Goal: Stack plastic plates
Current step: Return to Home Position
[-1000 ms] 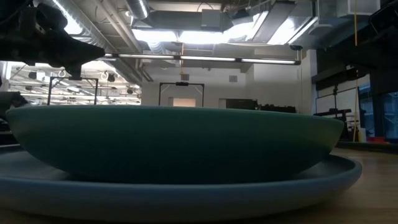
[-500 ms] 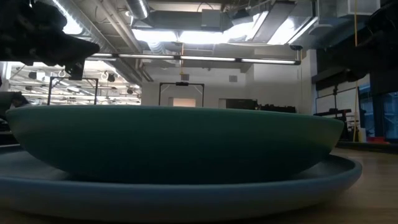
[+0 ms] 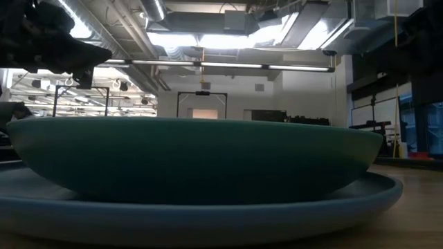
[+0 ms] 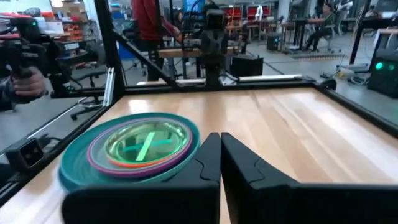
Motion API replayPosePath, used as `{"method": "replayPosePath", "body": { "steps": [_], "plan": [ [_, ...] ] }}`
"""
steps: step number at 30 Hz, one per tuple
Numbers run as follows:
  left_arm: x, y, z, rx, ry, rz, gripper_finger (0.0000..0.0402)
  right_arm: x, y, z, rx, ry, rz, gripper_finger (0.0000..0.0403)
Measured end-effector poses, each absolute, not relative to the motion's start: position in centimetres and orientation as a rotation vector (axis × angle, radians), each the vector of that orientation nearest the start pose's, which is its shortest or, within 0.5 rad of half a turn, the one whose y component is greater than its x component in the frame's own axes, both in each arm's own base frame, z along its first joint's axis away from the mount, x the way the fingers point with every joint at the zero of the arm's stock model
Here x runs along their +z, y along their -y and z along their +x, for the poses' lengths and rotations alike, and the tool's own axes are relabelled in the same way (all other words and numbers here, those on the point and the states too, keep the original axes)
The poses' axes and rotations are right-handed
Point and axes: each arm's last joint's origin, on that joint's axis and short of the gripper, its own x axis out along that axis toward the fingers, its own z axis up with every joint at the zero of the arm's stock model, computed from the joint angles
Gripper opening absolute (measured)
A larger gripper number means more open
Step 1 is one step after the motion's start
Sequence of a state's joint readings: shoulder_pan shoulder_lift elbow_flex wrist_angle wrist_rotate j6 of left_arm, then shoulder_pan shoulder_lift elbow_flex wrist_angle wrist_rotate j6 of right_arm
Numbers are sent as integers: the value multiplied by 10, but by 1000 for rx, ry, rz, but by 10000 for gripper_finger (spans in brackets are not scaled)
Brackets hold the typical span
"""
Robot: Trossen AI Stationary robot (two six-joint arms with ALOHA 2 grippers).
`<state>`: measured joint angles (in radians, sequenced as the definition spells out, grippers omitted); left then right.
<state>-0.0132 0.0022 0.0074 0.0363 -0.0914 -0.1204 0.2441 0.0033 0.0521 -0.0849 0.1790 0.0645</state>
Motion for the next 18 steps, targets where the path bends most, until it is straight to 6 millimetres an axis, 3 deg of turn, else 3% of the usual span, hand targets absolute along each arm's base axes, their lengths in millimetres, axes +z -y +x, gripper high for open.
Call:
{"method": "replayPosePath", "body": {
  "steps": [7,18],
  "plan": [
    [169,-1,97,71,44,-128,5,166,-2,98,47,8,71,1],
    [168,-1,97,75,34,-129,8,164,6,100,-88,-22,48,1]
  ]
}}
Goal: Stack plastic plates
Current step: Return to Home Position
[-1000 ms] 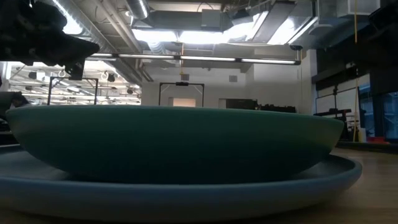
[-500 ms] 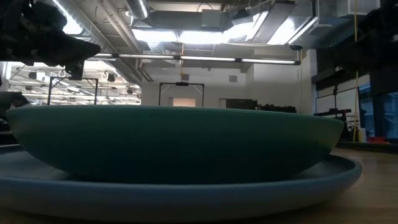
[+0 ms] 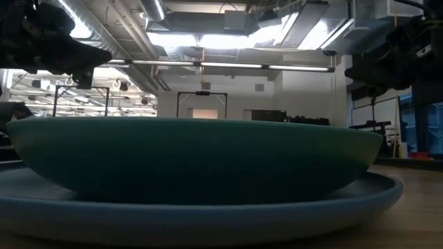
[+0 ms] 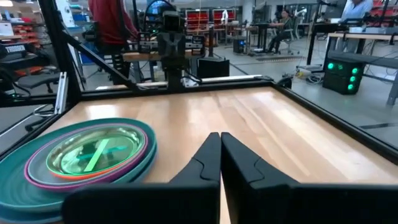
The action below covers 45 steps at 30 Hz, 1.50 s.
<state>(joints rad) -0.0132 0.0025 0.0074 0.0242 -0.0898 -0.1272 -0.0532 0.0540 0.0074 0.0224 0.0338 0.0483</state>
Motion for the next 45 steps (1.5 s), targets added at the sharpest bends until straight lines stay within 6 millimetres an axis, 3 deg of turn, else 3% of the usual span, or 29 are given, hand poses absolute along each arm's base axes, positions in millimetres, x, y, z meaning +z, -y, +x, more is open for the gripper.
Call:
{"method": "replayPosePath", "body": {
  "steps": [45],
  "plan": [
    [168,-1,97,75,34,-129,5,164,6,100,-87,-26,48,1]
  ]
}}
